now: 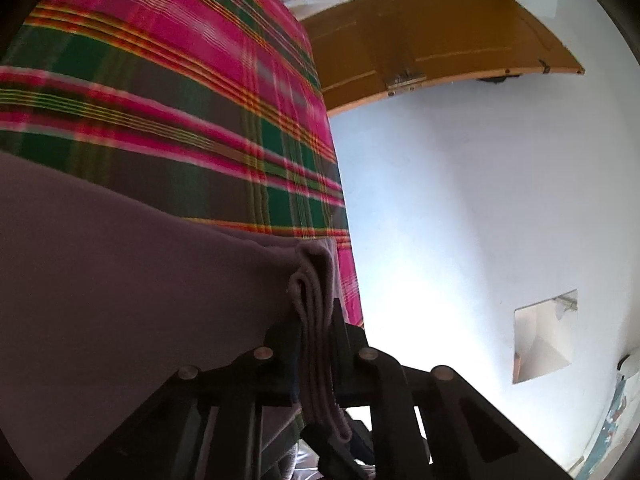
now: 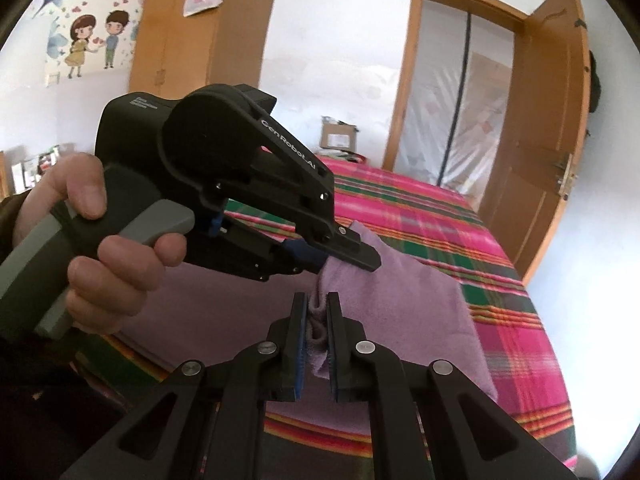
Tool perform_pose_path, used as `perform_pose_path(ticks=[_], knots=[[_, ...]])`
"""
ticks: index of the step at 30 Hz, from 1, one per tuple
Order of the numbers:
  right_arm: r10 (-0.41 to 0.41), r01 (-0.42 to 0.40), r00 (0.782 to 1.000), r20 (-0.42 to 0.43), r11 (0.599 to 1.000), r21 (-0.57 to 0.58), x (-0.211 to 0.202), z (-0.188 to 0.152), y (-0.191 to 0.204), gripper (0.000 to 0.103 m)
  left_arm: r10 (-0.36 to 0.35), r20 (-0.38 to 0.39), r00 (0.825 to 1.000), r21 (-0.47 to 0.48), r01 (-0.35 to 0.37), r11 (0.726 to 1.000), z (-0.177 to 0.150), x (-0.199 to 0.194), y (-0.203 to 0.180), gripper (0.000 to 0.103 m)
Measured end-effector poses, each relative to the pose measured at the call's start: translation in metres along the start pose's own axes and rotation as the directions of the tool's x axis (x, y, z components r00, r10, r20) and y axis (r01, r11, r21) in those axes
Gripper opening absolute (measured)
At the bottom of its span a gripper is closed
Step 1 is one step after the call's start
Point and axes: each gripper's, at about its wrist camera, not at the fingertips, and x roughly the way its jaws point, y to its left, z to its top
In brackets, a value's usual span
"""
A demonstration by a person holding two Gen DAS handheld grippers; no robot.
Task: Fold clothes
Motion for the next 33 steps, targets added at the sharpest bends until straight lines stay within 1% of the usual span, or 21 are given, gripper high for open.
perform_pose_path(ticks=[3,6,8,12,14,19,22,28,31,33], knots=[[0.036,-0.036,0.999,0.008,0.999,-0.017,-0.002,0.006,0.014,0.009,0.05,0.033,0.998,0.0,-0.05,0.999,0.002,-0.015,0.001,0.01],[0.08,-0.08,0.997,0.011,0.997,-0.017,0.0,0.008,0.023,0.009,0.088,0.042,0.995,-0.022,-0.087,0.996,0.002,-0.022,0.002,0.01],[0.109,-0.109,0.994,0.006,0.994,-0.021,0.003,0.01,0.03,0.009,0.096,0.052,0.994,-0.034,-0.094,0.995,0.0,-0.024,0.005,0.01],[0.152,-0.152,0.988,-0.003,0.988,-0.023,0.008,0.012,0.043,0.009,0.138,0.096,0.986,-0.032,-0.136,0.99,-0.004,-0.036,0.01,0.01],[0.163,-0.164,0.987,-0.006,0.986,-0.033,0.011,0.013,0.051,0.009,0.16,0.115,0.98,-0.048,-0.155,0.987,-0.003,-0.041,0.014,0.01],[0.193,-0.195,0.98,-0.045,0.98,-0.039,0.026,0.013,0.061,0.009,0.197,0.098,0.975,-0.086,-0.189,0.978,-0.001,-0.04,0.027,0.01],[0.196,-0.2,0.978,-0.077,0.979,-0.047,0.029,0.009,0.066,0.009,0.197,0.082,0.977,-0.112,-0.187,0.976,-0.004,-0.03,0.028,0.01],[0.214,-0.218,0.972,-0.098,0.975,-0.037,0.027,0.006,0.072,0.011,0.221,0.076,0.972,-0.114,-0.212,0.971,-0.003,-0.019,0.032,0.01],[0.224,-0.23,0.968,-0.117,0.972,-0.043,0.026,0.004,0.073,0.014,0.227,0.077,0.971,-0.132,-0.216,0.967,-0.002,-0.014,0.033,0.01],[0.218,-0.225,0.969,-0.118,0.973,-0.051,0.019,0.001,0.072,0.023,0.237,0.081,0.968,-0.142,-0.224,0.964,-0.005,-0.021,0.036,0.01]])
